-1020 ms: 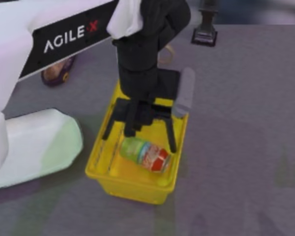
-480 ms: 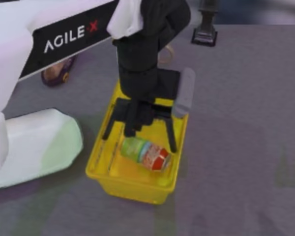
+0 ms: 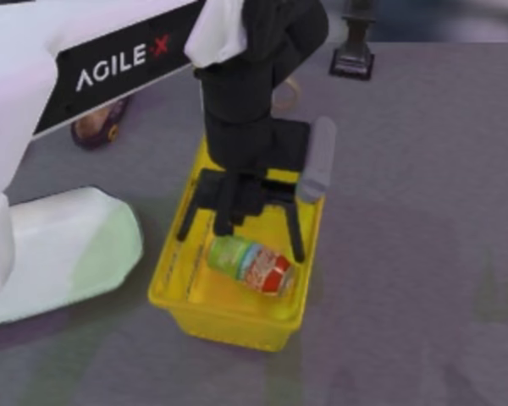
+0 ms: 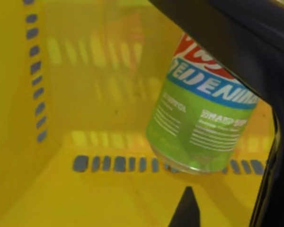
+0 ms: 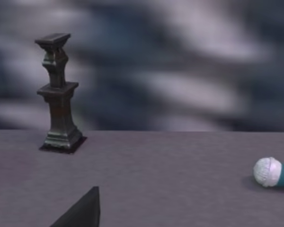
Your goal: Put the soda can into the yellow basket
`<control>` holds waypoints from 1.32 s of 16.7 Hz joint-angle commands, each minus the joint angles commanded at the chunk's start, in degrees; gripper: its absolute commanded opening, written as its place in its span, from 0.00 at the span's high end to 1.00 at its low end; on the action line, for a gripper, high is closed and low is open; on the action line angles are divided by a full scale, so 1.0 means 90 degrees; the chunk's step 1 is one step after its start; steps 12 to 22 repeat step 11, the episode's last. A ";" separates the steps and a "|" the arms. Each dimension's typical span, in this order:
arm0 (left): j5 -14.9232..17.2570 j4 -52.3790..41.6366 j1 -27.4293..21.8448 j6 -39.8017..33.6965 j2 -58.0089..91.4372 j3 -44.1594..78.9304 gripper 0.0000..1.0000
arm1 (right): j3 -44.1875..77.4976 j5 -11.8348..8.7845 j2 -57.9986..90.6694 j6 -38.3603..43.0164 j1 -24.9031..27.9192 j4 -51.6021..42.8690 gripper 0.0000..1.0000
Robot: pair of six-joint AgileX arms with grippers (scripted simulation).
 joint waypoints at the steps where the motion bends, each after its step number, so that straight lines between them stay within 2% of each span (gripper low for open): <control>1: 0.0000 0.0000 0.0000 0.0000 0.0000 0.0000 1.00 | 0.0000 0.0000 0.0000 0.0000 0.0000 0.0000 0.00; 4: -0.0006 -0.0118 0.0034 0.0040 -0.0015 0.0100 1.00 | 0.0000 0.0000 0.0000 0.0000 0.0000 0.0000 0.00; 10: -0.0001 -0.1118 0.0361 0.0240 -0.0228 0.0874 1.00 | 0.0000 0.0000 0.0000 0.0000 0.0000 0.0000 0.00; 22: 0.0000 -0.1136 0.0370 0.0243 -0.0234 0.0890 1.00 | 0.0000 0.0000 0.0000 0.0000 0.0000 0.0000 0.00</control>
